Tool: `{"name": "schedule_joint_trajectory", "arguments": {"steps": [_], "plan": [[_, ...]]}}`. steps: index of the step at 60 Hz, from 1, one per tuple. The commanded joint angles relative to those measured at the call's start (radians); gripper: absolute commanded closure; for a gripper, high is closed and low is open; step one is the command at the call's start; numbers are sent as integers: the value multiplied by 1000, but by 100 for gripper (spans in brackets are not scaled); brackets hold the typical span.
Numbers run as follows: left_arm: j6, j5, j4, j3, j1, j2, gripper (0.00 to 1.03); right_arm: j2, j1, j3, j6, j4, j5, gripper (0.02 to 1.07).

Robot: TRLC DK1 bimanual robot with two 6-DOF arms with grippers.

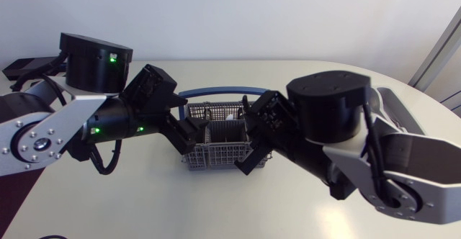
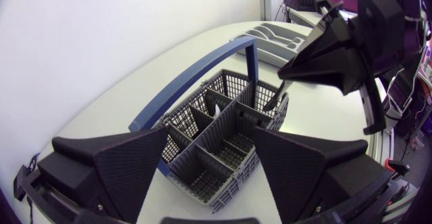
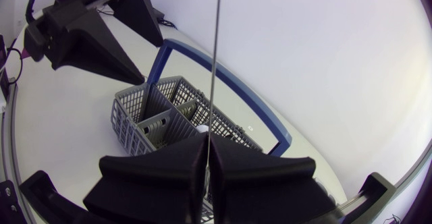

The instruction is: Sort the cutlery from the basket into the organizer compartments.

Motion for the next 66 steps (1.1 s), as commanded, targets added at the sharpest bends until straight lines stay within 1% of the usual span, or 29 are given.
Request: {"name": "schedule_joint_trajectory", "arguments": {"steps": [1,9,21,28,34,36,42,47,53,66], "plan": [[22,3,4,-28,-2,-4,16,-64,-19,64,20,-42,-19,101],[22,3,0,-25,-5,-10,16,-134,-46,116,43,-137,-51,101],[22,3,-14,-22,-5,-20,16,-237,-184,203,91,-292,-150,101],[22,3,-16,-26,-5,-26,16,-274,-306,231,111,-385,-193,101],[22,3,-16,-28,-8,-26,16,-291,-442,232,115,-444,-251,101],[22,3,-16,-28,-8,-24,16,-291,-500,232,115,-464,-286,101],[22,3,-16,-25,-9,-24,16,-283,-664,226,111,-491,-369,101],[25,3,-16,-26,-15,-24,16,-263,-761,220,88,-497,-386,101],[31,2,-23,-28,-15,-27,16,-214,-899,234,65,-510,-433,101],[38,0,-32,-32,-17,-39,16,-53,-1091,298,2,-530,-441,101]]}}
